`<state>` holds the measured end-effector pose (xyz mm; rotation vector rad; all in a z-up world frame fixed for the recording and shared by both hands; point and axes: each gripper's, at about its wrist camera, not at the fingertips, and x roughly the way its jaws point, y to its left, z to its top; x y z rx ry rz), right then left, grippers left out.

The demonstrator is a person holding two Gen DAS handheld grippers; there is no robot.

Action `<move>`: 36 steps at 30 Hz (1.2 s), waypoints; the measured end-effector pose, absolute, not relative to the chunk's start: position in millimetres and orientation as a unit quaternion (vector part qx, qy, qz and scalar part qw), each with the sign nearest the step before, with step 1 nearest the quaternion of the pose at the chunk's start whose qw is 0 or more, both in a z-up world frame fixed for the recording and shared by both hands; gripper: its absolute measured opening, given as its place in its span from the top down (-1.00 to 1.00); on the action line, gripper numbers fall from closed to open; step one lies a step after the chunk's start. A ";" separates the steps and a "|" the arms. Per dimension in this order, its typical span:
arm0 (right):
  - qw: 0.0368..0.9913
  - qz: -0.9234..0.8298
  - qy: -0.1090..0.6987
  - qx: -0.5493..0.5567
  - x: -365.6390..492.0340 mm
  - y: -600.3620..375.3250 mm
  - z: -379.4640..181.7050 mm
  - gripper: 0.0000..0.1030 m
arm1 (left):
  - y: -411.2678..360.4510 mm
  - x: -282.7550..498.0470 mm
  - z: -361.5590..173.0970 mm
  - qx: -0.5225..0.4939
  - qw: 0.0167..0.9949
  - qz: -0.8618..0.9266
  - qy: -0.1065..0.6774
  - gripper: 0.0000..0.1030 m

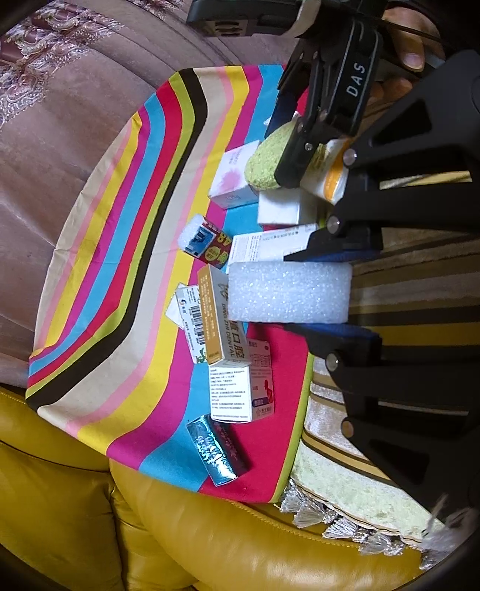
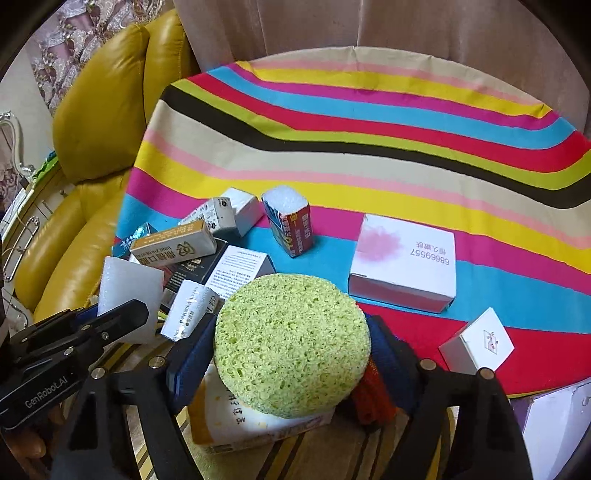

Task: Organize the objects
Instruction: 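Grasp the white foam block with the left tool while the right tool grasps the green sponge, then carry both items to the purple-rimmed box and open both tools to drop them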

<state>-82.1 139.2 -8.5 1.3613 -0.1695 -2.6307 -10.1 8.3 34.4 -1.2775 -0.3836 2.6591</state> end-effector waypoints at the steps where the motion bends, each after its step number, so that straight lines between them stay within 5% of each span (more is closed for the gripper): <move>1: 0.086 -0.887 -0.058 0.450 -79.7 139.8 -6.1 -0.57 | 10.1 -8.4 36.8 -0.425 0.084 0.892 -0.129 0.39; 36: -0.126 -0.883 -0.238 0.384 84.6 328.3 6.6 -0.57 | 233.5 26.4 66.9 -0.429 0.320 0.845 0.004 0.39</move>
